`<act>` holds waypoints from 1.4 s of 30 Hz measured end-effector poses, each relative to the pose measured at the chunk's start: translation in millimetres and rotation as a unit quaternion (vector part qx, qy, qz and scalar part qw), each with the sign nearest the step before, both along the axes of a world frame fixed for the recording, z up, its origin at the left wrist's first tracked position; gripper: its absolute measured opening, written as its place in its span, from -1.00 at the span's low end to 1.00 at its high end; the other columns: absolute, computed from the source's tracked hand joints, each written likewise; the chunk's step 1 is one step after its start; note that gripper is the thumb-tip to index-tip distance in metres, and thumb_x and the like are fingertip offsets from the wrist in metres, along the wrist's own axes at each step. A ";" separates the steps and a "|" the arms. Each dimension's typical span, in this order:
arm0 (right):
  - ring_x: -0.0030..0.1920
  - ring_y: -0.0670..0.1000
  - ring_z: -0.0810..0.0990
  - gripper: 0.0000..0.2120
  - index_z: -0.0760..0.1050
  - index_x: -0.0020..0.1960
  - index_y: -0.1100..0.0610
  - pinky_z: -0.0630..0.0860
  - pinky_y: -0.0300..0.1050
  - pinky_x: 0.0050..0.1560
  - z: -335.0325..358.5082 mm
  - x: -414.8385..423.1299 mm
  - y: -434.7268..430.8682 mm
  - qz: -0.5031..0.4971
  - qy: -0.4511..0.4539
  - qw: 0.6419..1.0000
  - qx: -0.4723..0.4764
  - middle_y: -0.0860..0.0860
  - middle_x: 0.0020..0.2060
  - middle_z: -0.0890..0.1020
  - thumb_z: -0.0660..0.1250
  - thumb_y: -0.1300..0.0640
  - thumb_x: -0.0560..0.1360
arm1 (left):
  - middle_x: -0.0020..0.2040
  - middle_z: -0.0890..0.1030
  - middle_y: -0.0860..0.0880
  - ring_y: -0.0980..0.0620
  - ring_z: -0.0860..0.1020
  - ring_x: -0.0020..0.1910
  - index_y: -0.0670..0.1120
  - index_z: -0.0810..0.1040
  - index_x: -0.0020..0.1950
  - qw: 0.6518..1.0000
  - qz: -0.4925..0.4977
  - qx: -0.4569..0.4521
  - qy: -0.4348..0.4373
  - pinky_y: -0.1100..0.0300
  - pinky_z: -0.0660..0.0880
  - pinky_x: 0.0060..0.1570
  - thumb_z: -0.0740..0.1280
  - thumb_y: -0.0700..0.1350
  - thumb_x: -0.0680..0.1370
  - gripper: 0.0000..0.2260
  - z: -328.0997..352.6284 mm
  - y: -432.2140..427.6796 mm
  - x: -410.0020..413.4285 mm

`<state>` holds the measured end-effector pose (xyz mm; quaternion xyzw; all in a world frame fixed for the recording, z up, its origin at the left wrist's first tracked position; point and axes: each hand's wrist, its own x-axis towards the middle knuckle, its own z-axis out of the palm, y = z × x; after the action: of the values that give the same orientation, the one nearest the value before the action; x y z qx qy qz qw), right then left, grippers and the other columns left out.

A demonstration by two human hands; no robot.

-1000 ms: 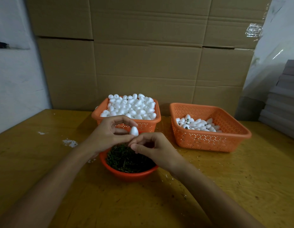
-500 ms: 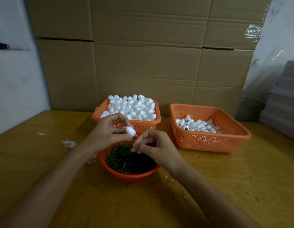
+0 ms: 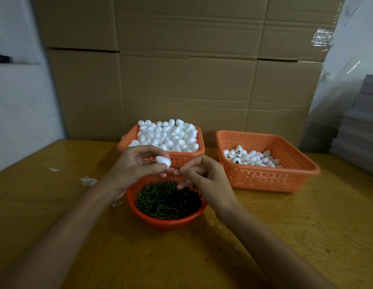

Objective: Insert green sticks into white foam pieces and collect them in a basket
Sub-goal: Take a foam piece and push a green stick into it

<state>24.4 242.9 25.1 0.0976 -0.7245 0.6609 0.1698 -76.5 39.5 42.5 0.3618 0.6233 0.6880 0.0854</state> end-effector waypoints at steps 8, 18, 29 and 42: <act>-0.13 0.13 0.78 -0.91 0.49 0.07 0.18 0.55 -0.25 -0.18 -1.9 -2.3 1.9 0.022 -0.006 1.000 0.011 0.07 0.00 0.79 0.38 0.18 0.66 | 0.06 0.75 -0.19 -0.15 0.74 0.05 -0.15 0.73 0.02 0.999 0.014 -0.021 0.020 0.13 0.69 -0.07 0.61 -0.22 0.38 -0.77 -0.5 -0.5 -0.2; -0.10 0.15 0.77 -0.86 0.48 0.11 0.25 0.57 -0.09 -0.09 -0.8 -1.2 5.5 0.028 -0.012 0.999 0.028 0.07 0.01 0.78 0.38 0.19 0.66 | 0.07 0.76 -0.17 -0.12 0.74 0.09 -0.11 0.75 0.00 1.000 0.019 -0.020 0.008 0.19 0.67 -0.02 0.64 -0.21 0.34 -0.74 0.9 -2.0 -0.3; -0.23 0.10 0.77 -0.93 0.49 0.06 0.09 0.63 0.08 -0.09 -9.6 -5.4 2.1 0.015 0.011 0.989 0.144 -0.02 -0.03 0.79 0.38 0.17 0.66 | 0.06 0.77 -0.14 -0.12 0.75 0.06 -0.08 0.76 0.00 0.997 -0.010 -0.063 0.037 0.18 0.67 -0.02 0.63 -0.24 0.34 -0.74 1.8 -3.8 2.4; -0.27 0.02 0.76 -0.89 0.45 0.04 0.04 0.62 0.30 0.01 -9.5 -0.3 -1.4 -0.017 0.025 0.980 0.198 -0.08 -0.10 0.78 0.40 0.14 0.65 | 0.01 0.77 -0.18 -0.14 0.76 0.04 -0.10 0.74 -0.10 0.995 -0.010 -0.090 0.033 0.13 0.69 -0.01 0.67 -0.25 0.25 -0.72 6.4 1.3 7.4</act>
<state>24.1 241.5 15.6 0.1332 -0.8382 0.4986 0.1762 -69.1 40.8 48.9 0.3814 0.6811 0.6162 0.1040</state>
